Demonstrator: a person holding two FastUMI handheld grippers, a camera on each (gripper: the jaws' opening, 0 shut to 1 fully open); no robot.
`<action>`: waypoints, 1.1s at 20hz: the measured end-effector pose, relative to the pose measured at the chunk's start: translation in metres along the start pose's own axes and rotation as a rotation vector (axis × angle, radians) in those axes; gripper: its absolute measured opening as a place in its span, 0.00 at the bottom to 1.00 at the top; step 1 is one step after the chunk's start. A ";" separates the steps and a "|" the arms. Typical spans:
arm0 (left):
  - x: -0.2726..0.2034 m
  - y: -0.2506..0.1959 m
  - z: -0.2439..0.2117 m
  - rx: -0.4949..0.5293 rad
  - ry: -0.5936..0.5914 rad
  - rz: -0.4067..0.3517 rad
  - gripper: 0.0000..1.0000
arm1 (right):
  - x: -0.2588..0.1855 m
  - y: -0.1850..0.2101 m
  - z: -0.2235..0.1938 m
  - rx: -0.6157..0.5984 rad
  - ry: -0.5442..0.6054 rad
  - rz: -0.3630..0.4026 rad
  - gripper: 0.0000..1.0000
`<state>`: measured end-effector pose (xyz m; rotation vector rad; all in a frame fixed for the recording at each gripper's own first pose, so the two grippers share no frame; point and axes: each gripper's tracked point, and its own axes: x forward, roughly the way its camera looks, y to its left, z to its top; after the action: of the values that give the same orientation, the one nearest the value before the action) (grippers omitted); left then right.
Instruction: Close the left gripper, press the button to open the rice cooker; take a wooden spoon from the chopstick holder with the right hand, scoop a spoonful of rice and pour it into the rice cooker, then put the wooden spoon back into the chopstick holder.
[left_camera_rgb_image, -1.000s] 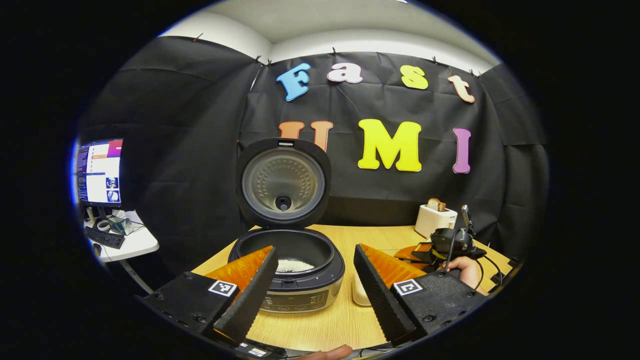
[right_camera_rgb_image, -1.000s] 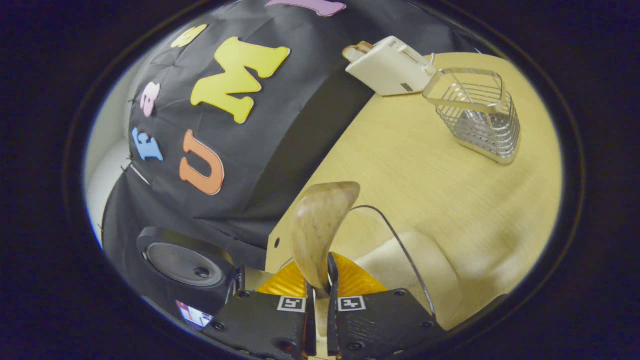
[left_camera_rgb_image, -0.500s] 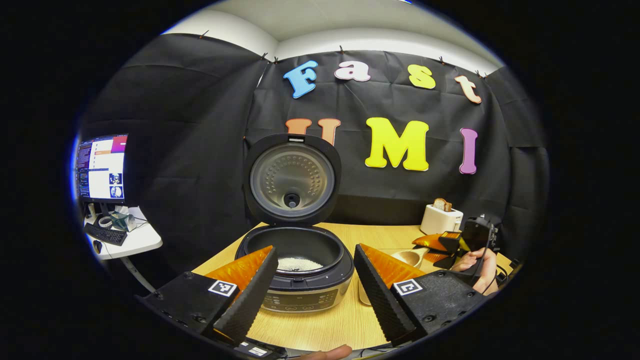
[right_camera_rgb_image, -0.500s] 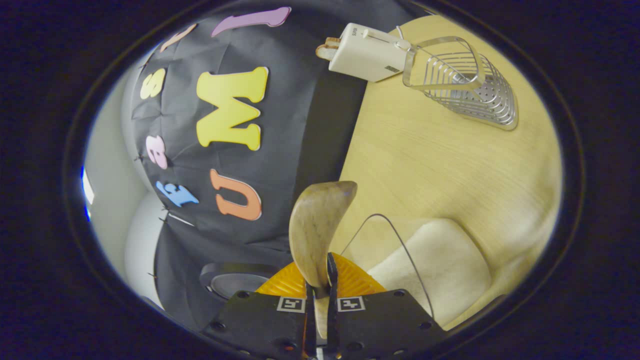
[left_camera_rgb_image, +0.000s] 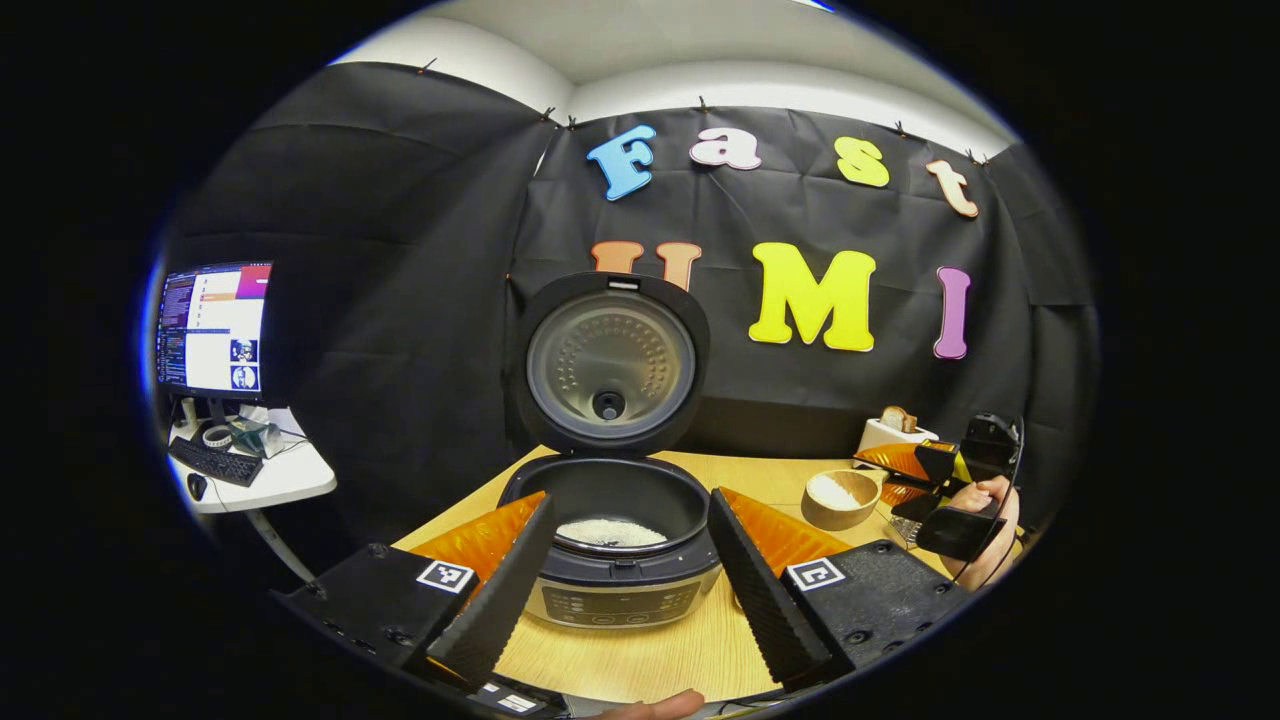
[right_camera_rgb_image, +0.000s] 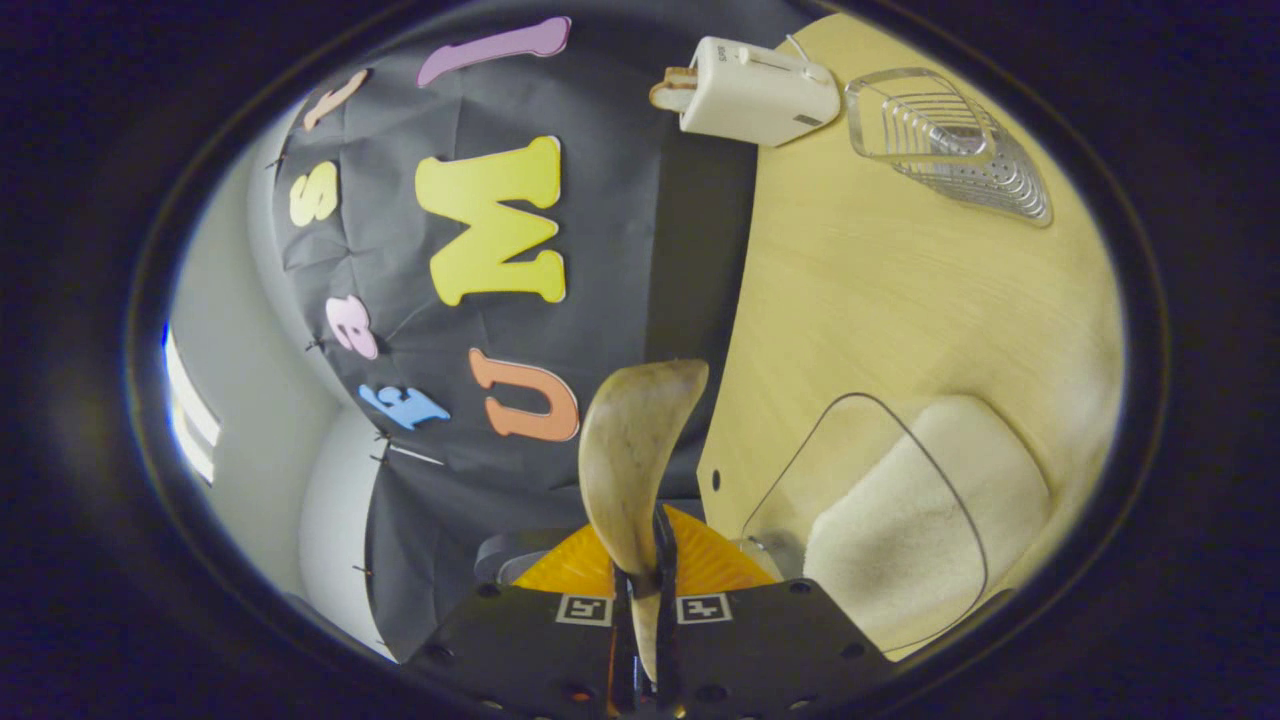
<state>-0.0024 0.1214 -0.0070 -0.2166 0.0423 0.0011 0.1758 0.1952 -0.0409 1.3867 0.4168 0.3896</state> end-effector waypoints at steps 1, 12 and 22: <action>0.000 0.002 -0.001 -0.003 0.000 0.007 1.00 | 0.005 0.003 -0.007 -0.021 0.007 -0.014 0.06; -0.001 0.027 0.001 -0.049 -0.002 0.022 0.98 | 0.069 0.059 -0.089 -0.313 0.050 -0.066 0.08; -0.004 0.050 0.005 -0.070 -0.013 0.071 1.00 | 0.122 0.108 -0.135 -0.927 -0.032 -0.172 0.08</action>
<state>-0.0062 0.1711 -0.0127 -0.2848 0.0372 0.0746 0.2122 0.3868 0.0412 0.4503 0.2657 0.3496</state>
